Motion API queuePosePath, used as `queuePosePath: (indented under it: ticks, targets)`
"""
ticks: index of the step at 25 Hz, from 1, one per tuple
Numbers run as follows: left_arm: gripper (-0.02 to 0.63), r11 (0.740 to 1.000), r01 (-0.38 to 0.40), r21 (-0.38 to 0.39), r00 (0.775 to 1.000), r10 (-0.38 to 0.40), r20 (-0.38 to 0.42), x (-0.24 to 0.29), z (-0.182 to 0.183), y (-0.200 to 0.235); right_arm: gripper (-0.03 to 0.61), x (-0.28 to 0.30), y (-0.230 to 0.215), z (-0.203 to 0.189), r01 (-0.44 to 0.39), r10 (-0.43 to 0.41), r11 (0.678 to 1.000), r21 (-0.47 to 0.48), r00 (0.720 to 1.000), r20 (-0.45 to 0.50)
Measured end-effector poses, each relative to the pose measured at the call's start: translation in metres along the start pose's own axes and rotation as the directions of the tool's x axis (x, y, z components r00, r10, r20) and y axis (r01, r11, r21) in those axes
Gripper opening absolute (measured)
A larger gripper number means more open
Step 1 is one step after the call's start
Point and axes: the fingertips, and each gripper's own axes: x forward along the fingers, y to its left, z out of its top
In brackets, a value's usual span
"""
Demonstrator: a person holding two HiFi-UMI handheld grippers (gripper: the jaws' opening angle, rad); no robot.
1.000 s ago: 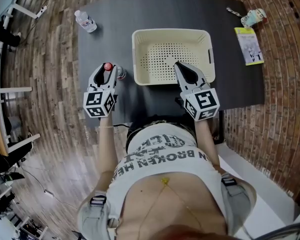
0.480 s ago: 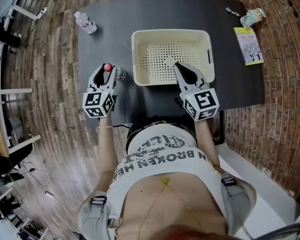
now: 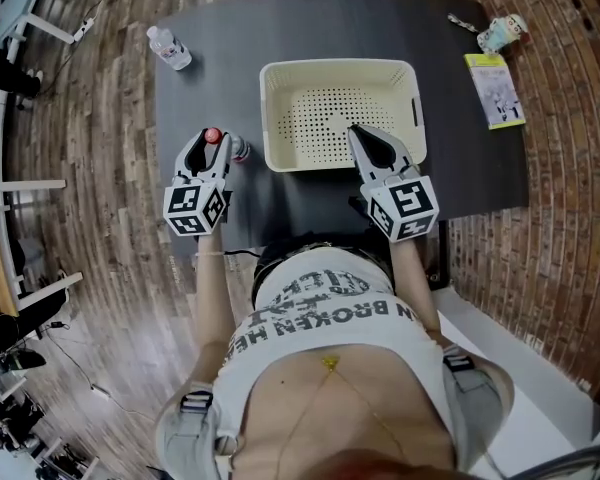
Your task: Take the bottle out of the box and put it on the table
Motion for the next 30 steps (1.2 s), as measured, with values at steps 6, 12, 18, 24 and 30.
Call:
queuePosePath:
  ticks: [6, 12, 18, 24, 30]
  targets:
    - [0.179, 0.998, -0.044, 0.045, 0.997, 0.041, 0.061, -0.014, 0.018, -0.002, 0.009, -0.006, -0.002, 0.001, -0.005, 0.005, 1.0, -0.004, 1.0, 0.0]
    - [0.179, 0.995, -0.044, 0.094, 0.996, 0.036, 0.084, -0.024, 0.03, -0.013, 0.009, -0.01, -0.006, -0.003, -0.006, 0.006, 1.0, -0.008, 1.0, -0.004]
    - [0.179, 0.988, -0.1, 0.114, 0.989, 0.086, 0.117, -0.034, 0.04, -0.02, 0.009, -0.016, -0.012, -0.002, -0.009, 0.009, 1.0, -0.009, 1.0, 0.006]
    - [0.178, 0.988, -0.106, 0.117, 0.987, 0.089, 0.135, -0.04, 0.044, -0.034, 0.009, -0.028, -0.024, -0.008, -0.008, 0.008, 1.0, -0.021, 1.0, -0.009]
    - [0.155, 0.991, -0.084, 0.1, 0.99, 0.071, 0.125, -0.038, 0.037, -0.055, 0.009, -0.044, -0.04, -0.013, -0.026, 0.026, 0.999, -0.021, 1.0, -0.002]
